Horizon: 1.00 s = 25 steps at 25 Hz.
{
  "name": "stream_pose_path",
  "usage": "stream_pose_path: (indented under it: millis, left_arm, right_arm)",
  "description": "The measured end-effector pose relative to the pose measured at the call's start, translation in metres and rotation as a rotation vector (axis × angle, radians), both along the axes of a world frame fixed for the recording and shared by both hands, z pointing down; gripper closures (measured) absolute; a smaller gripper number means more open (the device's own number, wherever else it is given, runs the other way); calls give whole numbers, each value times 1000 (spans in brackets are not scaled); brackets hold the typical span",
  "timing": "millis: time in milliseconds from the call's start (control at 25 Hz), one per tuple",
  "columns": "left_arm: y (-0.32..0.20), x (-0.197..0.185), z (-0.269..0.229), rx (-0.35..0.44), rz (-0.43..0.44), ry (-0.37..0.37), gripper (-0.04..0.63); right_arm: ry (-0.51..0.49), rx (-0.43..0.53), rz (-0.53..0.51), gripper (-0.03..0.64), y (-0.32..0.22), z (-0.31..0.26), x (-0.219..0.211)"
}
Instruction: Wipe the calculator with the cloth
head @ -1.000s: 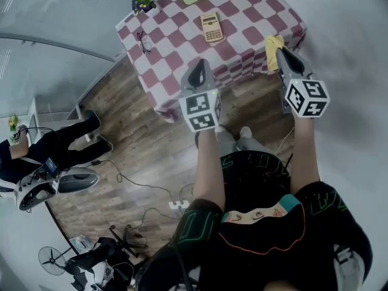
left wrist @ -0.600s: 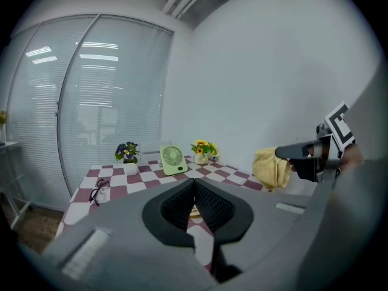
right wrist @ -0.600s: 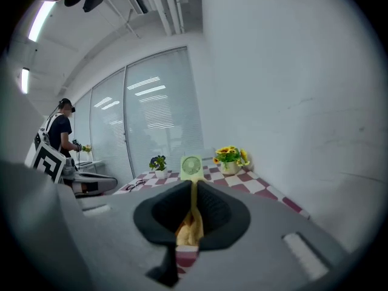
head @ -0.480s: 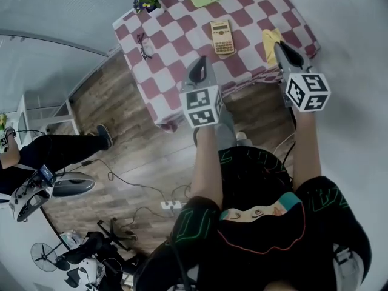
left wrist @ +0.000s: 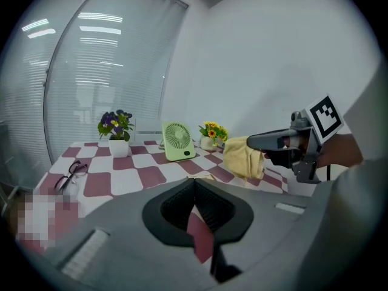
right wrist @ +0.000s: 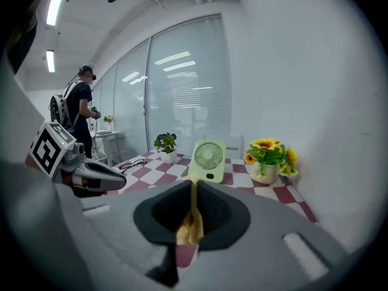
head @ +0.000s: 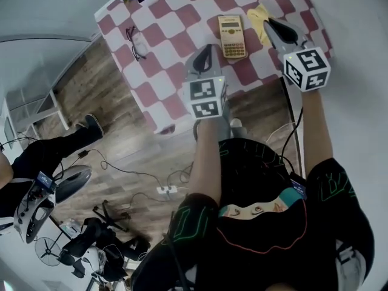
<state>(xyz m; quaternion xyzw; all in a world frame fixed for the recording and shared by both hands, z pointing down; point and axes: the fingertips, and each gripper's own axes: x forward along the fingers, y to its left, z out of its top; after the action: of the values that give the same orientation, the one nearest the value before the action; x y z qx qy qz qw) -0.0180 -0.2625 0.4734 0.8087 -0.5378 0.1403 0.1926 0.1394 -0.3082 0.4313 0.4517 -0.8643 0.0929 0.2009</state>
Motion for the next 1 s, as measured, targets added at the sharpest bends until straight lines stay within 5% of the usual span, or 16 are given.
stream_pose_path:
  millis: [640, 1000]
  left_arm:
    - [-59, -28, 24, -59, -64, 24, 584]
    - [-58, -39, 30, -92, -159, 27, 584]
  right_arm:
    - [354, 25, -337, 586, -91, 60, -74]
    - [447, -56, -528, 588, -74, 108, -100]
